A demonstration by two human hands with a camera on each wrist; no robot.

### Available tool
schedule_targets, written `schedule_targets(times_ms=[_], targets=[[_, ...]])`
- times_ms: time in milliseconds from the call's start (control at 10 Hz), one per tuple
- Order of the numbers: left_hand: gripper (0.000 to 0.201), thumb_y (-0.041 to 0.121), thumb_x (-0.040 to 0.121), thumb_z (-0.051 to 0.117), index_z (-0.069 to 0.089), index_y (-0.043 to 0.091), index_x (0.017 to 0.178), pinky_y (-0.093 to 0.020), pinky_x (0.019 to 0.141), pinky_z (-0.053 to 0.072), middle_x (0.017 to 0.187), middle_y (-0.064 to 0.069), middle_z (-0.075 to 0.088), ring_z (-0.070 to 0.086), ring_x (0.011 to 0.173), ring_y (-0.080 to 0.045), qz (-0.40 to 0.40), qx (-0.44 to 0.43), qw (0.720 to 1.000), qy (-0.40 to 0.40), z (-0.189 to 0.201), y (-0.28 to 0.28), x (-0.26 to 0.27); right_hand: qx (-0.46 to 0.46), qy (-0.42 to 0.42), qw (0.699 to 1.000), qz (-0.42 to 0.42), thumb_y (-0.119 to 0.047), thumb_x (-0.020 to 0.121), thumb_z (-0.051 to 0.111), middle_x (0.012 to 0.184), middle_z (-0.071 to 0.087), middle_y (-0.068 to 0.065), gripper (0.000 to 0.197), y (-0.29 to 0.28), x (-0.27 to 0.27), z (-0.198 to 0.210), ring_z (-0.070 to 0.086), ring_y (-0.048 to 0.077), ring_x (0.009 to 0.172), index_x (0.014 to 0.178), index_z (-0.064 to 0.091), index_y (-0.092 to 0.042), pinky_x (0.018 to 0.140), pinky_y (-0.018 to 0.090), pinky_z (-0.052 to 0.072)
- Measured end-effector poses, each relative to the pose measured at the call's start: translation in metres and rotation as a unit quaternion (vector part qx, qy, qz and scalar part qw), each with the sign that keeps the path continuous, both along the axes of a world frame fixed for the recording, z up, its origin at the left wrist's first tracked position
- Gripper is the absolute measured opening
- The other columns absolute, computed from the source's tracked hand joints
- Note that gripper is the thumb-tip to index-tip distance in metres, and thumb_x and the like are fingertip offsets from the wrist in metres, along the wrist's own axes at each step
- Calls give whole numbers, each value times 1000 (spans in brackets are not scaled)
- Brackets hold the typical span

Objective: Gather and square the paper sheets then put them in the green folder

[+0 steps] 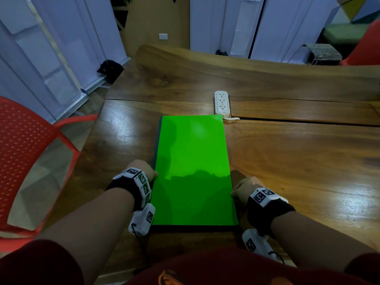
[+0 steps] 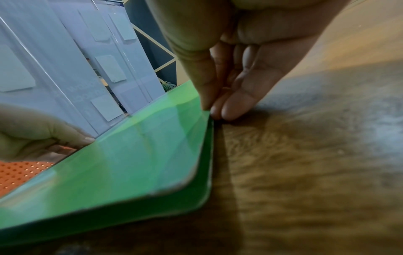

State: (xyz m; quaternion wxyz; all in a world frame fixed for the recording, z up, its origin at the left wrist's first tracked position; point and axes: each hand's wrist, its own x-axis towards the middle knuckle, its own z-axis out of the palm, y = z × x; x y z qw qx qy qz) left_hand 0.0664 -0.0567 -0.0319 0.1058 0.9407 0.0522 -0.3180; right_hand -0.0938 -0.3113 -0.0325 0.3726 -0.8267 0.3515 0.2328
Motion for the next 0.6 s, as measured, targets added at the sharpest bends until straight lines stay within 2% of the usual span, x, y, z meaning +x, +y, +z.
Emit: schedule_targets(times_ms=[100, 200, 300, 400, 500, 600], targets=[[59, 44, 73, 67, 62, 3, 116, -40, 94, 50, 121, -18, 64, 60, 111, -35, 6, -13, 1000, -24, -1, -1, -2, 9, -1, 1000, -27, -13, 83, 68, 76, 69, 18, 20, 1, 1, -3, 62, 27, 68, 90, 72, 5, 76, 43, 57], [43, 29, 80, 64, 63, 2, 113, -36, 87, 48, 119, -19, 65, 61, 110, -33, 8, -20, 999, -50, 0, -2, -7, 13, -4, 1000, -25, -13, 82, 69, 82, 70, 24, 22, 0, 2, -6, 61, 28, 66, 89, 71, 7, 75, 46, 57], [42, 28, 80, 64, 63, 2, 113, -36, 85, 48, 119, -19, 65, 61, 110, -33, 2, -26, 998, -61, -2, -2, -8, -4, -3, 1000, -17, -14, 82, 69, 84, 71, 22, 21, 2, 1, -5, 62, 27, 68, 89, 71, 6, 76, 45, 57], [43, 30, 82, 63, 63, 2, 115, -36, 89, 48, 121, -17, 64, 60, 111, -32, -7, -38, 998, -49, 2, 1, -8, -23, 7, 1000, 14, -17, 84, 66, 96, 72, 22, 24, 2, 1, -8, 61, 26, 74, 93, 72, 4, 76, 39, 56], [52, 43, 87, 53, 59, 5, 121, -36, 96, 47, 128, -15, 60, 58, 112, -30, -52, -43, 998, -8, 10, 10, -6, -37, 5, 999, 24, -23, 85, 64, 94, 73, 19, 26, 0, 0, -4, 65, 26, 75, 91, 73, 1, 67, 33, 54], [53, 47, 87, 51, 63, 4, 115, -30, 85, 46, 122, -18, 63, 60, 108, -30, -60, -62, 996, -16, 10, 33, -18, -33, -13, 999, -15, -27, 86, 61, 83, 73, 20, 30, -6, -16, -4, 60, 23, 60, 85, 72, 2, 53, 26, 46]])
